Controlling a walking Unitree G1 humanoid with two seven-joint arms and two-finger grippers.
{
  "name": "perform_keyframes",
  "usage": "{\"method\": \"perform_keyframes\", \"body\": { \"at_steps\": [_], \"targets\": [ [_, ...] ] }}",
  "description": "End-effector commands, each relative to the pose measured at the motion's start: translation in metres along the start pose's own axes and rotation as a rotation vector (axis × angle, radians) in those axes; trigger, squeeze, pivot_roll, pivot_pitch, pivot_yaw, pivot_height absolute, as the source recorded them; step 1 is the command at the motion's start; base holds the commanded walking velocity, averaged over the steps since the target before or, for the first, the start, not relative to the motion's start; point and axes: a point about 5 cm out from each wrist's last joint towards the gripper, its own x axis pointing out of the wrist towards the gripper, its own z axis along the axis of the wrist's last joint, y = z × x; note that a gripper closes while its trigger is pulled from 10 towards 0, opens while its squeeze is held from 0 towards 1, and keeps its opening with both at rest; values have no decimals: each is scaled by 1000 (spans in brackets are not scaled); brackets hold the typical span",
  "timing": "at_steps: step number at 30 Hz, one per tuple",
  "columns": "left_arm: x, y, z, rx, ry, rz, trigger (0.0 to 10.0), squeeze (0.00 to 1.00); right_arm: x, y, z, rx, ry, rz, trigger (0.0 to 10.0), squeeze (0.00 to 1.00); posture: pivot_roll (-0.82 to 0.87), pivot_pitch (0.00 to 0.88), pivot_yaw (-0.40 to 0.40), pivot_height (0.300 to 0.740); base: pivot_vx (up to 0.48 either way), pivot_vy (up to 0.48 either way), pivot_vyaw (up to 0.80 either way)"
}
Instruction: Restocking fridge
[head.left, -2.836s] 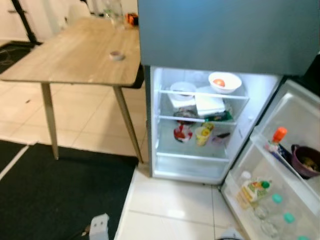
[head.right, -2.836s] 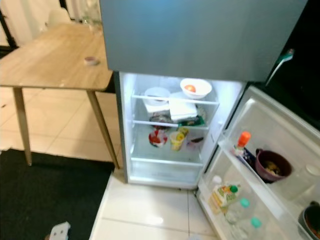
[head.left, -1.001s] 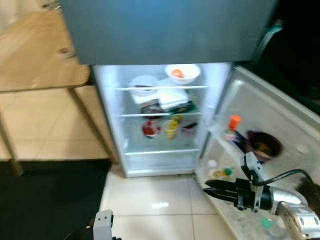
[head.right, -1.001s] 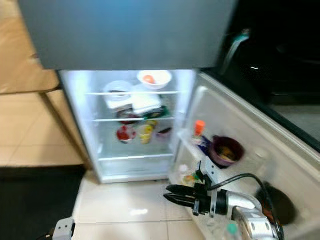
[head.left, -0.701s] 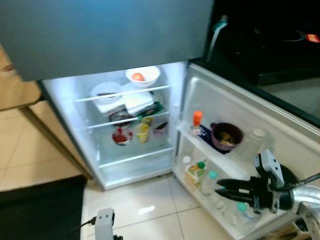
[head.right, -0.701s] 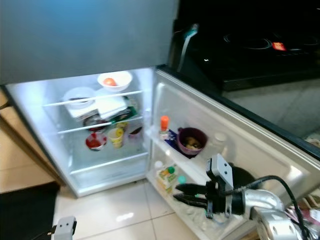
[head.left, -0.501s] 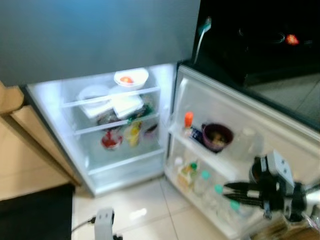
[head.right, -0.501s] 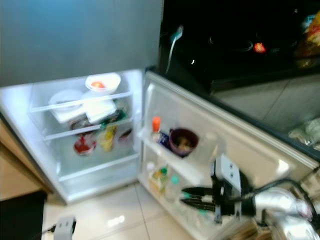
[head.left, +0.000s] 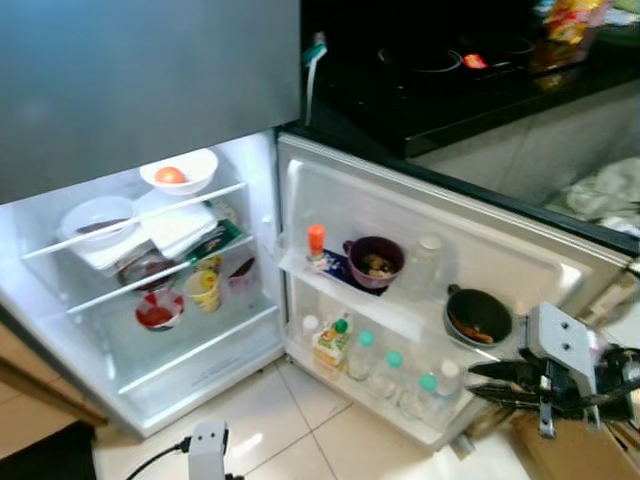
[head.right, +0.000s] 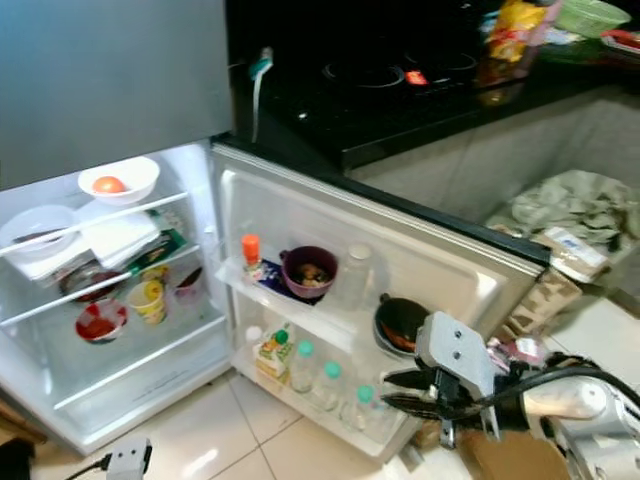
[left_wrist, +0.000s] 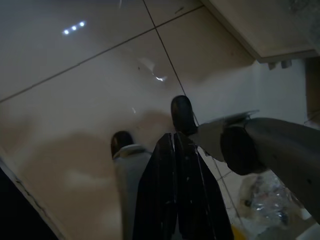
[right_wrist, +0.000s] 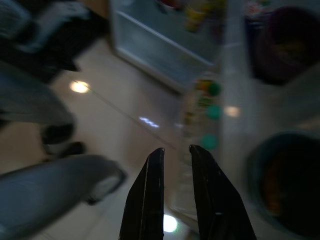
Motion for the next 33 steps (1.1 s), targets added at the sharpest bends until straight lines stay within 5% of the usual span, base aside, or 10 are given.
{"method": "perform_keyframes", "body": {
  "at_steps": [1,6,13,17,21,22,33],
  "targets": [
    [-1,3,-4,6,22,6,10000,0,5,-2,-1,-1,23,-27,10000,0,-115,0,-20,740,0,0,0],
    [-1,3,-4,4,22,7,10000,0,10,-5,6,-12,-3,-52,10000,0,-115,0,-20,740,0,0,0],
    [-1,2,-4,-8,19,8,10000,0,41,-25,16,-23,-5,-199,10000,0,-115,0,-28,740,0,0,0],
    [-1,2,-4,-12,17,11,10000,0,55,-44,1,-5,144,-292,10000,0,-107,0,-34,740,0,0,0],
    [-1,2,-4,-14,16,12,10000,0,57,-49,0,13,155,-314,10000,0,-107,0,-34,740,0,0,0],
    [-2,3,-5,-19,18,16,10000,0,61,-57,3,24,182,-321,10000,1000,-101,0,-41,740,0,0,0],
    [-4,10,-4,-24,18,28,10000,0,68,-67,4,70,215,-352,10000,1000,-96,0,-46,740,0,0,0]
  ]
}}
